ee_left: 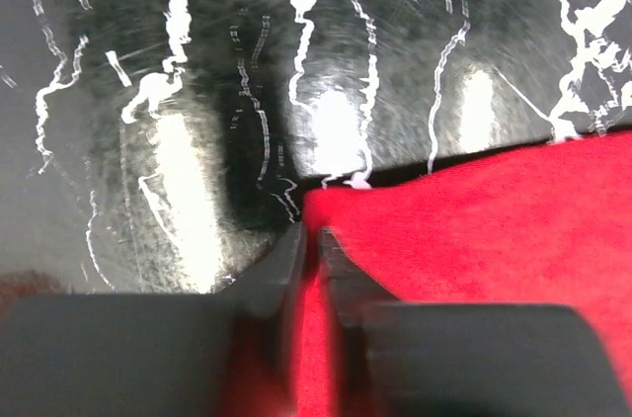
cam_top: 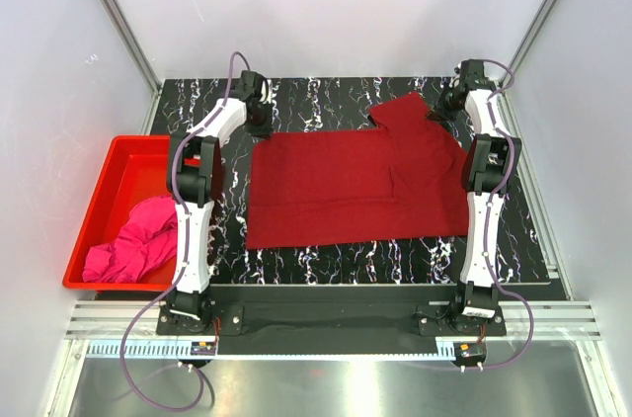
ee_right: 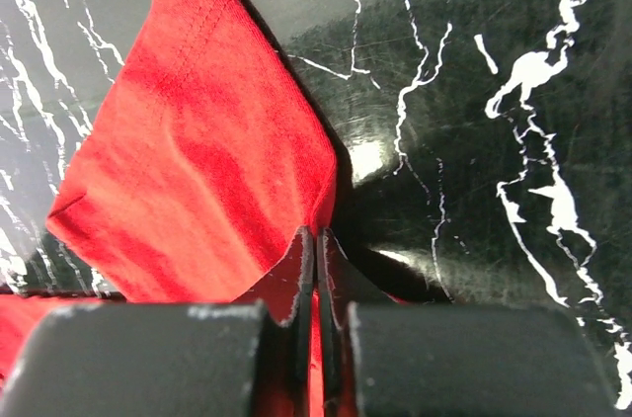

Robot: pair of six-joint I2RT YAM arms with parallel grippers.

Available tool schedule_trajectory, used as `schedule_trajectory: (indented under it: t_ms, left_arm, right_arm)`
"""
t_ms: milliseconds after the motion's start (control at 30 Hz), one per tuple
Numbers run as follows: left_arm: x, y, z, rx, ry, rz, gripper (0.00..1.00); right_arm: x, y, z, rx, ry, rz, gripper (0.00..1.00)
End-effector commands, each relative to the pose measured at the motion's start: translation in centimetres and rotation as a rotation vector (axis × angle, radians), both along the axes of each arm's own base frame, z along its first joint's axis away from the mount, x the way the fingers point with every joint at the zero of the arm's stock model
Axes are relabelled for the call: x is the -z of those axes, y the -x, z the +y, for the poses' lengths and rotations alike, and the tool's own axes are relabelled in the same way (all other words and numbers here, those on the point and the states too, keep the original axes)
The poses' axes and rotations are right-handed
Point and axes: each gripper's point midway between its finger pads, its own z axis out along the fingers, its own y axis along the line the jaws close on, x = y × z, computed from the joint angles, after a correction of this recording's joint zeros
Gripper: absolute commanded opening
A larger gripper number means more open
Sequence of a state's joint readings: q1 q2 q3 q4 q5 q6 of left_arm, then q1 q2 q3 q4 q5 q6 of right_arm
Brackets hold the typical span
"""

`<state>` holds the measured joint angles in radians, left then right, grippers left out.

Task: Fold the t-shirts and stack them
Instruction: Fold the tshirt

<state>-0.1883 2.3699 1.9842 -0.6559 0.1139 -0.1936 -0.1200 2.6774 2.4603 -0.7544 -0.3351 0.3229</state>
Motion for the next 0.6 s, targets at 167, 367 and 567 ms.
schedule_trajectory:
  t_ms: [167, 367, 567]
  left_arm:
    - [-5.1, -1.9, 0.4, -0.016, -0.002, -0.132, 0.00]
    - [-8.2, -1.6, 0.7, -0.051, 0.008, -0.195, 0.00]
    - [-10.6, -0.4, 0.4, -0.047, 0.021, -0.217, 0.00]
  right_arm:
    - [-9.7, -1.6, 0.0, 0.057, -0.087, -0.159, 0.00]
    - [-13.4, -0.7, -1.6, 0.088, -0.140, -0.188, 0.00]
    - [-14.7, 1.7, -0.8, 0.055, -0.162, -0.147, 0.00]
